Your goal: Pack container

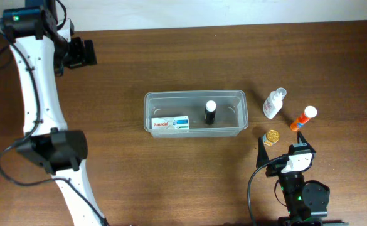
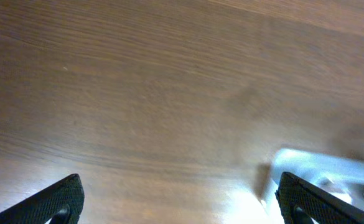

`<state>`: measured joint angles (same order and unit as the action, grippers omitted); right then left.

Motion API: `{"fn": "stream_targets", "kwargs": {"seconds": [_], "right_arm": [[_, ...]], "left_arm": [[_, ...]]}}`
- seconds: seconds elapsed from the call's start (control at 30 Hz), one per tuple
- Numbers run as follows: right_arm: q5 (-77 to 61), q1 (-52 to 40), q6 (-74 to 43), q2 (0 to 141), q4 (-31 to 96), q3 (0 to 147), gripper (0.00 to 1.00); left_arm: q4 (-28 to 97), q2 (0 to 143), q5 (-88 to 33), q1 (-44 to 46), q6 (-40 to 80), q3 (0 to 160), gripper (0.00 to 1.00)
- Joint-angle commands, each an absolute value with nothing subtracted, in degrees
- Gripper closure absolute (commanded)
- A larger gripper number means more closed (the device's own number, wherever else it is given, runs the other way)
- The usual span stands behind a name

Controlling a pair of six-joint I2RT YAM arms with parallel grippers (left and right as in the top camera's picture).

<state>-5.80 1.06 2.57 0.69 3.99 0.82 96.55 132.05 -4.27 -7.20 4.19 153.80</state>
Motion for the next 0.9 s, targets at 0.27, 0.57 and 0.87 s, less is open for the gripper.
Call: {"fn": "stream_targets", "kwargs": {"seconds": [0.27,0.57,0.87], "right_arm": [[-5.3,1.5,2.5,0.2,4.0,0.3,0.02],[-5.3,1.5,2.5,0.2,4.0,0.3,0.01],[-5.3,1.5,2.5,0.2,4.0,0.3,0.02]], "left_arm": [[93.1,95.3,0.9,-7.0,4.5,123.1,0.01],[66.0,61.1,0.9,-7.0,5.7,80.9,0.01],[41.5,38.5,4.1,-7.0,4.2,46.1,0.00]]}}
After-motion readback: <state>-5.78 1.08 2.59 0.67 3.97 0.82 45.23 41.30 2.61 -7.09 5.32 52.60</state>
